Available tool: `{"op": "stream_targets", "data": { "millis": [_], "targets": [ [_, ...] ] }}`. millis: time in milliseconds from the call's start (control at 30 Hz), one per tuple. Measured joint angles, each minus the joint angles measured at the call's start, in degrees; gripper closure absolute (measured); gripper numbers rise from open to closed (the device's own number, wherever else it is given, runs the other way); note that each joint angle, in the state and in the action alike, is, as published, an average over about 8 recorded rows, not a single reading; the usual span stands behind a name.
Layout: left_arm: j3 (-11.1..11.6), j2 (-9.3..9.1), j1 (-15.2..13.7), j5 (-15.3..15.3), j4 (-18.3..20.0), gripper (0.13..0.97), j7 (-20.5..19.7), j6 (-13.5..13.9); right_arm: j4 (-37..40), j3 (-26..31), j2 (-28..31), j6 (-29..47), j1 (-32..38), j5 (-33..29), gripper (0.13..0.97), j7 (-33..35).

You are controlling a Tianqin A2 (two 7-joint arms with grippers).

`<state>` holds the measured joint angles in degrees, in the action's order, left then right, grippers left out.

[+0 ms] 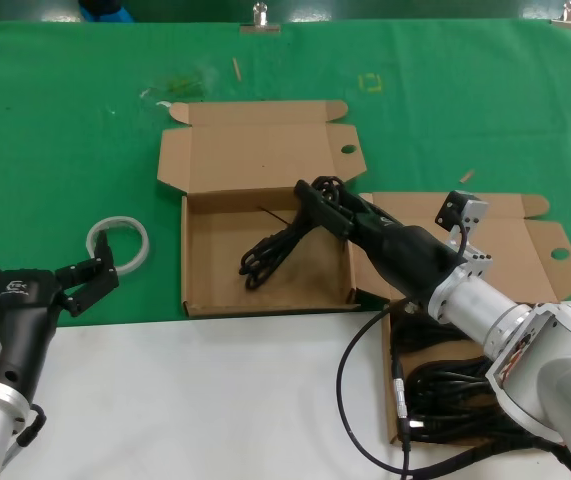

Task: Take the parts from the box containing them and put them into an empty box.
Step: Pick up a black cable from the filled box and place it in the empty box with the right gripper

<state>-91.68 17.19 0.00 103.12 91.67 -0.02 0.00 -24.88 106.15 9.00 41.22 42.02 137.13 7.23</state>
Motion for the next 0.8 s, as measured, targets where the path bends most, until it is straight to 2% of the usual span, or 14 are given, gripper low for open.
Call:
{"op": "stream_targets", "data": {
  "millis": [233,267,533,667,800],
  "targets": [
    [0.0,0.0,0.0,0.0,0.0,0.132,0.0,0.0,0.0,0.0,0.0,0.0,0.0,0.0,0.531,0.0],
    [0.0,0.0,0.0,0.0,0.0,0.132,0.0,0.0,0.0,0.0,0.0,0.0,0.0,0.0,0.531,0.0],
    [0.0,0.0,0.0,0.0,0.0,0.132,0.0,0.0,0.0,0.0,0.0,0.0,0.0,0.0,0.334,0.0],
    [0.0,0.0,0.0,0.0,0.0,0.132,0.0,0.0,0.0,0.0,0.0,0.0,0.0,0.0,0.334,0.0],
    [0.0,0.0,0.0,0.0,0.0,0.132,0.0,0.0,-0.4,-0.1,0.0,-0.2,-0.2,-0.2,0.269,0.0]
  ]
}}
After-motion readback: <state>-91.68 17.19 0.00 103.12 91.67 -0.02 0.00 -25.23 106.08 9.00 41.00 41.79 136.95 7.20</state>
